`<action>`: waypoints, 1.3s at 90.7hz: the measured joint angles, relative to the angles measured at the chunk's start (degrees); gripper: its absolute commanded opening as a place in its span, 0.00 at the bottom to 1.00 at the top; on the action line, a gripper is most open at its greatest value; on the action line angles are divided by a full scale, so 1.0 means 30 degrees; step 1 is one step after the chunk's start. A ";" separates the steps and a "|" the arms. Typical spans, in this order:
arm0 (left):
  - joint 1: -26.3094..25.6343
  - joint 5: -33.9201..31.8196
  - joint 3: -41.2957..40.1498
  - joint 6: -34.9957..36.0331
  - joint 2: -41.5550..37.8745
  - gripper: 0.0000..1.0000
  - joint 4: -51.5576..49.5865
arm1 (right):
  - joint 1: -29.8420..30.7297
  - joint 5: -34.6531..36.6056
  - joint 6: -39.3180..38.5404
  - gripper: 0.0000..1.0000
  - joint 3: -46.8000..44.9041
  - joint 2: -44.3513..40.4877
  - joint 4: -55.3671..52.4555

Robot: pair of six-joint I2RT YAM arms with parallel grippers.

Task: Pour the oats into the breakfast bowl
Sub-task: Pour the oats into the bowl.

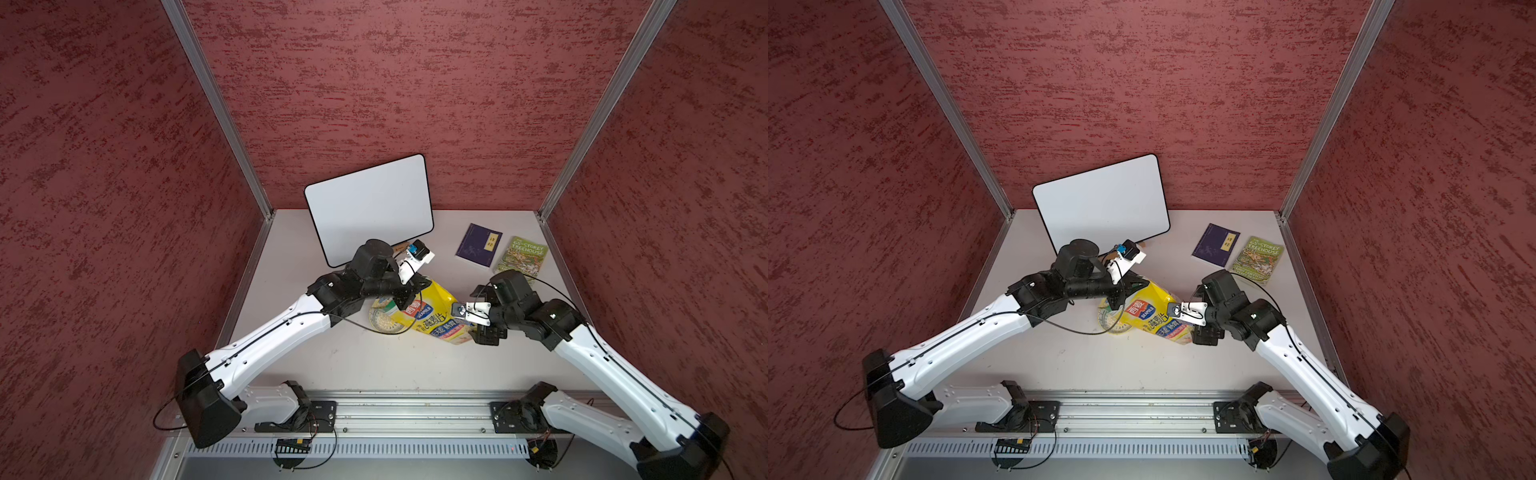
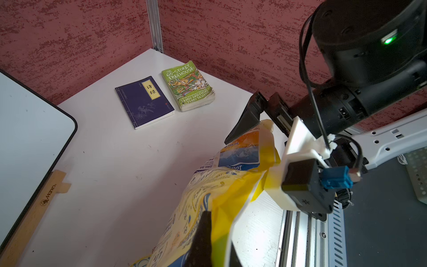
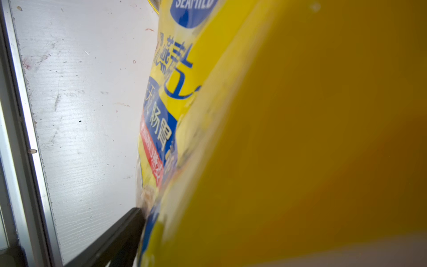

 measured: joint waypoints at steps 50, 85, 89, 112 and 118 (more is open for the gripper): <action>0.0022 -0.0087 -0.0364 -0.0015 -0.0007 0.00 0.0758 | -0.0874 -0.1341 0.0707 0.70 -0.1195 0.0219 0.0743; 0.0328 -0.0211 -0.0583 -0.0109 -0.0189 0.00 0.1013 | -0.0954 -0.1195 -0.0335 0.10 0.2208 0.2900 -0.1807; 0.0357 -0.0270 -0.0743 -0.0160 -0.0379 0.00 0.1020 | -0.0962 -0.1093 -0.0393 0.00 0.2732 0.3249 -0.2259; 0.0379 -0.0488 -0.1931 -0.0525 -0.1690 0.00 0.1173 | -0.1020 -0.0270 -0.1479 0.00 0.4721 0.3971 -0.4240; 0.0372 -0.0488 -0.2171 -0.0692 -0.1967 0.00 0.1260 | -0.1086 0.0000 -0.1705 0.00 0.5384 0.3978 -0.4976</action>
